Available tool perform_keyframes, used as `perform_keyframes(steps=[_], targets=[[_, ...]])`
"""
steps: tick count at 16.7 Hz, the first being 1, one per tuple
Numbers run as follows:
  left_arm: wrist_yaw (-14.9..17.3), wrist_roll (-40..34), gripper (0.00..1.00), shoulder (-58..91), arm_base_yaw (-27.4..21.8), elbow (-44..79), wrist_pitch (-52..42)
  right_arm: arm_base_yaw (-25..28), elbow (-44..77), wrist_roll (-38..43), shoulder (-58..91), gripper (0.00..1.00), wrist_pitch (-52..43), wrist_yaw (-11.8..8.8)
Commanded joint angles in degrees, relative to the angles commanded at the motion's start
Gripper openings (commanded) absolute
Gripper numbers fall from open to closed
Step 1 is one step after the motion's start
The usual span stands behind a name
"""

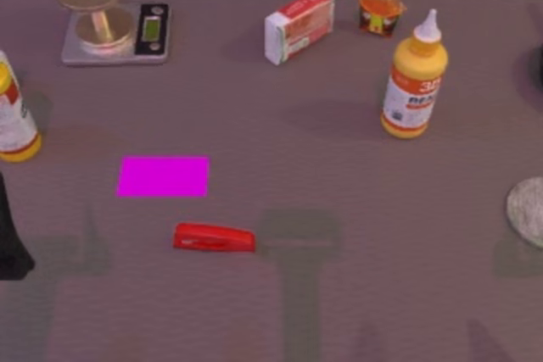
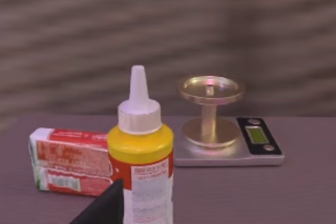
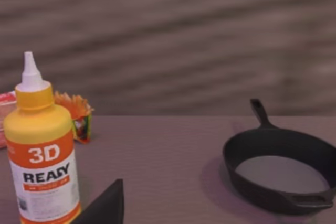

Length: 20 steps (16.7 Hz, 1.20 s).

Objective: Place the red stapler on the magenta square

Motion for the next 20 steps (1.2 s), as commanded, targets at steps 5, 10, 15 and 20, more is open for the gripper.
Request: perform_keyframes(steps=[5,10,15,20], targets=[[0.1,2.5,1.00,3.6,-1.4,3.5,-2.4,0.0,0.0,0.0,0.0,1.00,0.0,0.0],[0.1,13.4,1.00,21.4,-7.2,19.2,-13.7,0.0,0.0,0.0,0.0,1.00,0.0,0.0],[-0.1,28.7,1.00,50.1,-15.1,40.0,-30.4,0.0,0.0,0.0,0.0,1.00,0.0,0.0],[-0.1,44.1,1.00,80.4,-23.3,60.6,-47.3,0.0,0.0,0.0,0.0,1.00,0.0,0.0]])
